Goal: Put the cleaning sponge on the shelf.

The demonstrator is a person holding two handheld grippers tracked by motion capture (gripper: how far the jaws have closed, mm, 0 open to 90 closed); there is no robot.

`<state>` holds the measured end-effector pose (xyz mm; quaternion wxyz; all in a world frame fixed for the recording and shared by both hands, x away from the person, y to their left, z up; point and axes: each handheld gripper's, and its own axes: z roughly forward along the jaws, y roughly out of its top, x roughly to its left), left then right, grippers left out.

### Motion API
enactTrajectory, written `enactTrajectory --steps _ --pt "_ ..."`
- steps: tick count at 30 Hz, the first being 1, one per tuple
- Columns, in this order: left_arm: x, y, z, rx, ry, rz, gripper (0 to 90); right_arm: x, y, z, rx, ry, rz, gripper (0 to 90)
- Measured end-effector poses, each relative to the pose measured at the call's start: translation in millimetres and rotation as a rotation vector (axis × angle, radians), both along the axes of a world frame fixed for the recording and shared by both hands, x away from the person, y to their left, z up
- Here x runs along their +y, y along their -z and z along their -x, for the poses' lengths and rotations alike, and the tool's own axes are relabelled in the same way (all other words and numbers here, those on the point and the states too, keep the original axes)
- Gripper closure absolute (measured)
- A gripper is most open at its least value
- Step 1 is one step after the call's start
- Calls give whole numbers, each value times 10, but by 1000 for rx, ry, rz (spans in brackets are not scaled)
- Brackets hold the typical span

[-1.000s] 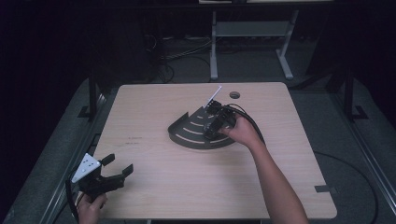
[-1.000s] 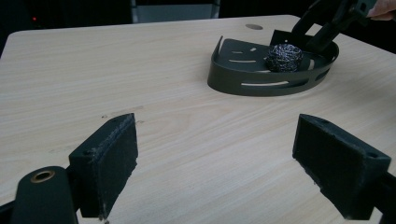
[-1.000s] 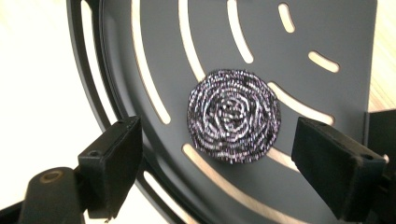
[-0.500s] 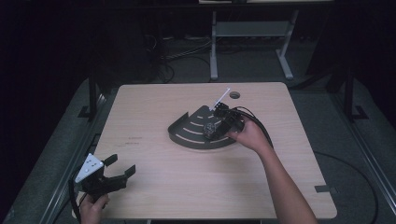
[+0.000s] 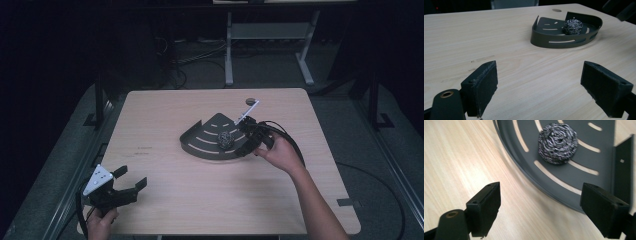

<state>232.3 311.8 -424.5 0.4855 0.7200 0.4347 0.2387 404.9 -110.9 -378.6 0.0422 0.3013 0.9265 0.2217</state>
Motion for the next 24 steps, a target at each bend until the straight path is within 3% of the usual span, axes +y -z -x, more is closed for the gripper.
enactTrajectory --steps 24 --pt "37 -4 13 -5 -10 -1 133 -407 157 276 17 49 -19 165"
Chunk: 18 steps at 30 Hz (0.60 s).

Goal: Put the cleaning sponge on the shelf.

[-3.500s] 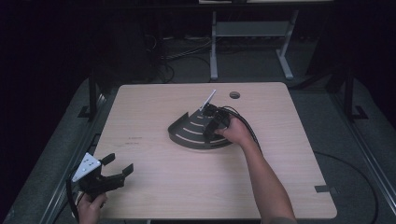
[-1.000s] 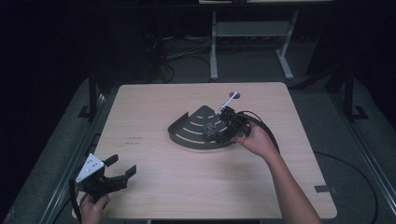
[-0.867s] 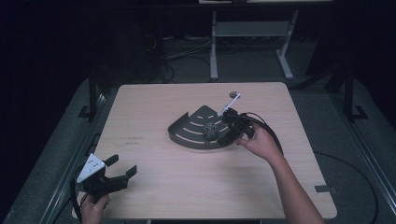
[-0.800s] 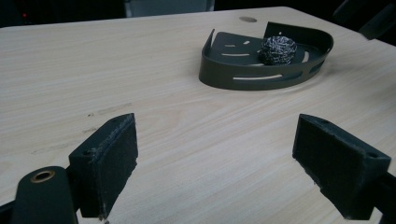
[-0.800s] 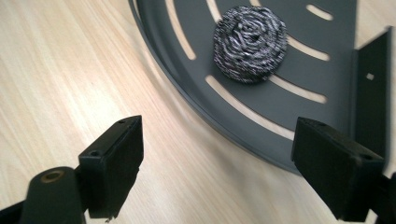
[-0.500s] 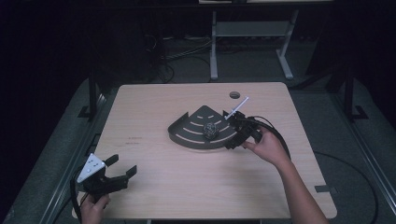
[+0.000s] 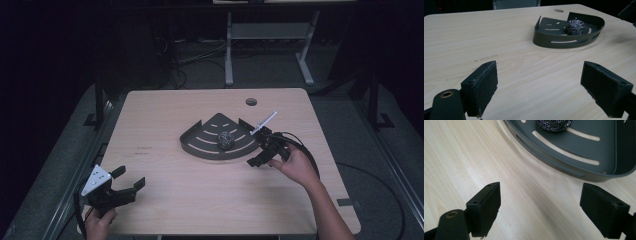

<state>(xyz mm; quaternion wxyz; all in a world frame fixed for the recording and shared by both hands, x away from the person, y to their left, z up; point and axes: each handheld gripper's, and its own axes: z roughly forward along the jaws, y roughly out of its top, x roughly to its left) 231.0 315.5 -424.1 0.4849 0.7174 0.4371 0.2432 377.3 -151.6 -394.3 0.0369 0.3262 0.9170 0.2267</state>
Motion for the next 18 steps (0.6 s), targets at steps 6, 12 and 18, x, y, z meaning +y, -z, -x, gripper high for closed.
enactTrajectory --steps 6,12,18 --pt "-4 5 1 4 -1 -8 133 -95 81 53 11 15 -3 165" --pt "1 4 2 2 -3 -8 133 -166 153 108 19 25 -10 165" --pt "-1 5 8 2 -3 -12 133 -211 191 146 19 29 -13 166"
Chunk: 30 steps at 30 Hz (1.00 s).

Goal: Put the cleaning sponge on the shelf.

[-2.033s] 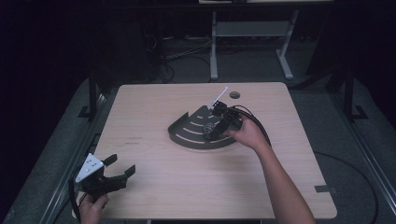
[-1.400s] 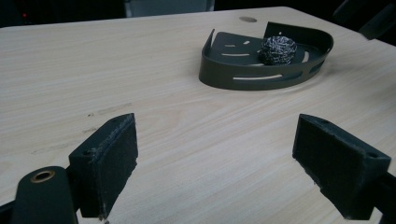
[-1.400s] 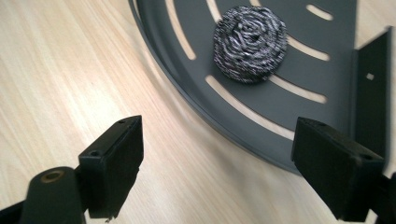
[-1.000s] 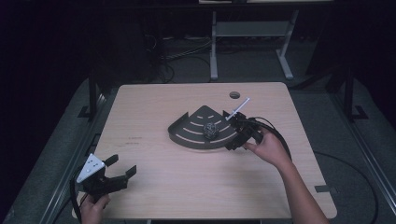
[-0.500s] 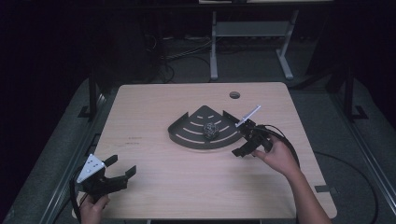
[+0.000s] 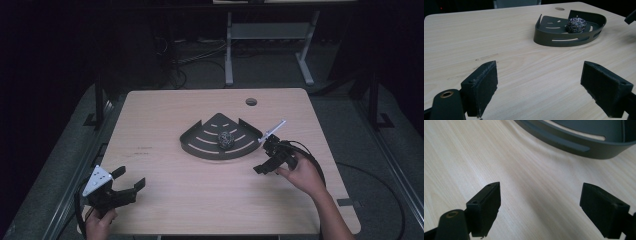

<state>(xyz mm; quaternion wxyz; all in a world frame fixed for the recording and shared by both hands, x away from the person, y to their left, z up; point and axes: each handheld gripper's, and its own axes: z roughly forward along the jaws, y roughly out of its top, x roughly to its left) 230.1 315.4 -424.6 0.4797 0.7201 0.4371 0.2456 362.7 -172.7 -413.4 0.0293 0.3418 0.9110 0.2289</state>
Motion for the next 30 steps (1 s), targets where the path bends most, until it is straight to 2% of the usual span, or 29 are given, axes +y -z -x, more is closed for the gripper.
enactTrajectory --steps 13,30 --pt "2 1 -1 3 3 -8 133 -171 91 118 10 23 -3 167" --pt "-9 4 5 2 4 -14 133 -462 164 256 14 81 -14 167"
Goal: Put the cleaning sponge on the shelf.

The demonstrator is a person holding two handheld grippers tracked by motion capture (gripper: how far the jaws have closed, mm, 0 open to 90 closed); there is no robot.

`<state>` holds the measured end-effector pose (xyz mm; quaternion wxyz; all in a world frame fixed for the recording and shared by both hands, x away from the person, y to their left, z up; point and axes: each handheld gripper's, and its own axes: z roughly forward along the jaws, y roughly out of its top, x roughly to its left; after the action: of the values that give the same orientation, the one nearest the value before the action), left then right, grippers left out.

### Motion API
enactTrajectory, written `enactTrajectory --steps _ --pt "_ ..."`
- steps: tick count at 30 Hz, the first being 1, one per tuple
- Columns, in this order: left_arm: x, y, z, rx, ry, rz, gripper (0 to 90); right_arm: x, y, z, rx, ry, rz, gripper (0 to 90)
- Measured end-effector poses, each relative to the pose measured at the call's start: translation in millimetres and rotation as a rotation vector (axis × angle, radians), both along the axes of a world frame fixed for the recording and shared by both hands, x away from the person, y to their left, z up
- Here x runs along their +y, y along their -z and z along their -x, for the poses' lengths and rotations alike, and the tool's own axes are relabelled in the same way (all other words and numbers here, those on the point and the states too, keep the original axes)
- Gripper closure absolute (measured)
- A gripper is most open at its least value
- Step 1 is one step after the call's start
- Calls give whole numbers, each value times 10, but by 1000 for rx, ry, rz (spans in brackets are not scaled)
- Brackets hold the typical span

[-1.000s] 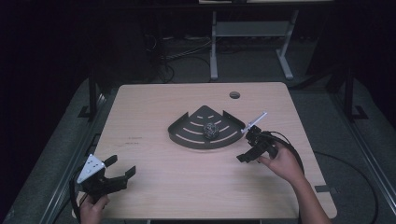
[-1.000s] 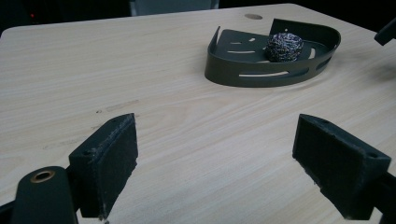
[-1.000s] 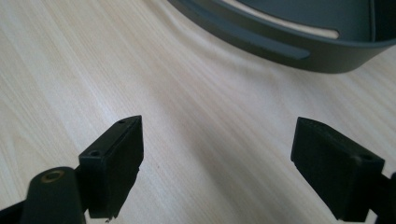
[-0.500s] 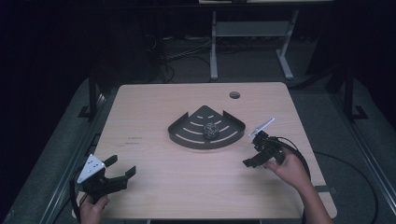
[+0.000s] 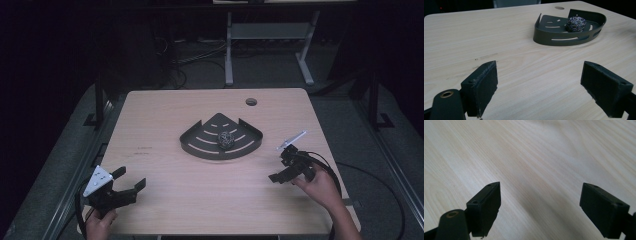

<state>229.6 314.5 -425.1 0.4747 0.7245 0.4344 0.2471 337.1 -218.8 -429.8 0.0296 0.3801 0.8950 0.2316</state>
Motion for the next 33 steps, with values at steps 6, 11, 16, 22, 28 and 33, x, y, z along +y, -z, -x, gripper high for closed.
enactTrajectory --steps 6,11,16,22,28,33 --pt "-2 2 1 1 1 0 133 -103 6 70 -9 18 -4 167" --pt "-3 3 -2 1 0 -1 133 -168 16 131 -16 36 -11 167" --pt "3 4 -1 0 -3 1 133 -236 44 193 -28 47 -19 167" --pt "1 5 -1 2 0 -3 133 -321 83 288 -27 64 -20 167" --pt "-8 9 -2 3 1 -4 133 -391 115 369 -32 79 -25 167" --pt "-25 11 -5 5 6 -6 133 -442 140 439 -35 92 -34 167"
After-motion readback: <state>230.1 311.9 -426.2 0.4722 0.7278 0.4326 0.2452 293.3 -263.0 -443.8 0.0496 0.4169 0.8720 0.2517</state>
